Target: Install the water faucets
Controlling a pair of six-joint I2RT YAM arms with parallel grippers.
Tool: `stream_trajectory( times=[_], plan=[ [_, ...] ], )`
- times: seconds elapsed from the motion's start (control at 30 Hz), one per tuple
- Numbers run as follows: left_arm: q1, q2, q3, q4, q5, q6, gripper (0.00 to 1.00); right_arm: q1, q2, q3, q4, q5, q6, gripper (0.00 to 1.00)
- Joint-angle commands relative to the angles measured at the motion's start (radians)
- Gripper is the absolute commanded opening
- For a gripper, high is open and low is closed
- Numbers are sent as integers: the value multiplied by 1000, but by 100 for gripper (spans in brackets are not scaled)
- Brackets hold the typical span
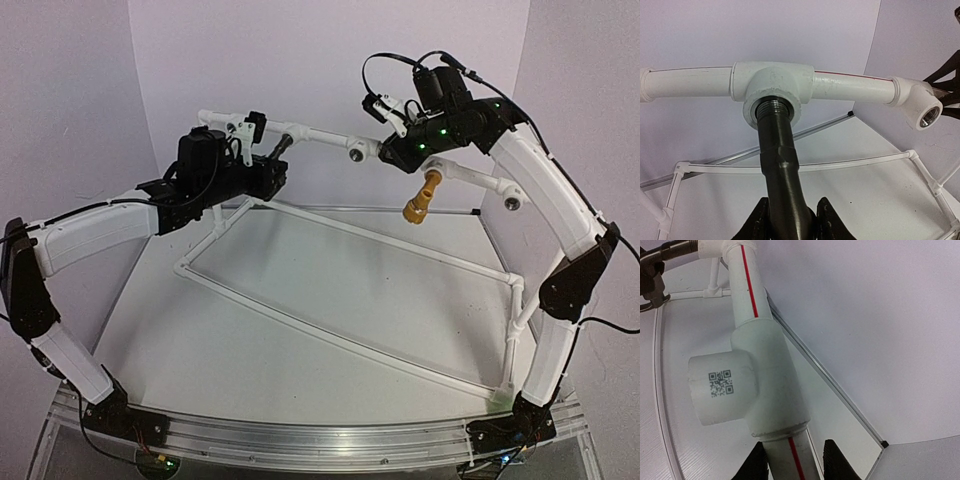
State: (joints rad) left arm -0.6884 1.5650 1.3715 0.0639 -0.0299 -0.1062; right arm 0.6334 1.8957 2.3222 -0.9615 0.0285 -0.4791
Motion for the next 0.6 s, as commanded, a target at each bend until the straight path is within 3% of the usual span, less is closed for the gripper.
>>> stream_trajectory(
  times=[0.0, 0.23, 0.57],
  plan=[
    [17, -13, 84, 66, -26, 11, 0, 26, 14, -44, -80, -60, 60, 14],
    [24, -61, 111, 9, 2, 15, 0, 26, -3, -64, -80, -42, 51, 1],
    [58, -66, 172, -96, 72, -16, 0, 27, -8, -72, -77, -53, 51, 0]
  ],
)
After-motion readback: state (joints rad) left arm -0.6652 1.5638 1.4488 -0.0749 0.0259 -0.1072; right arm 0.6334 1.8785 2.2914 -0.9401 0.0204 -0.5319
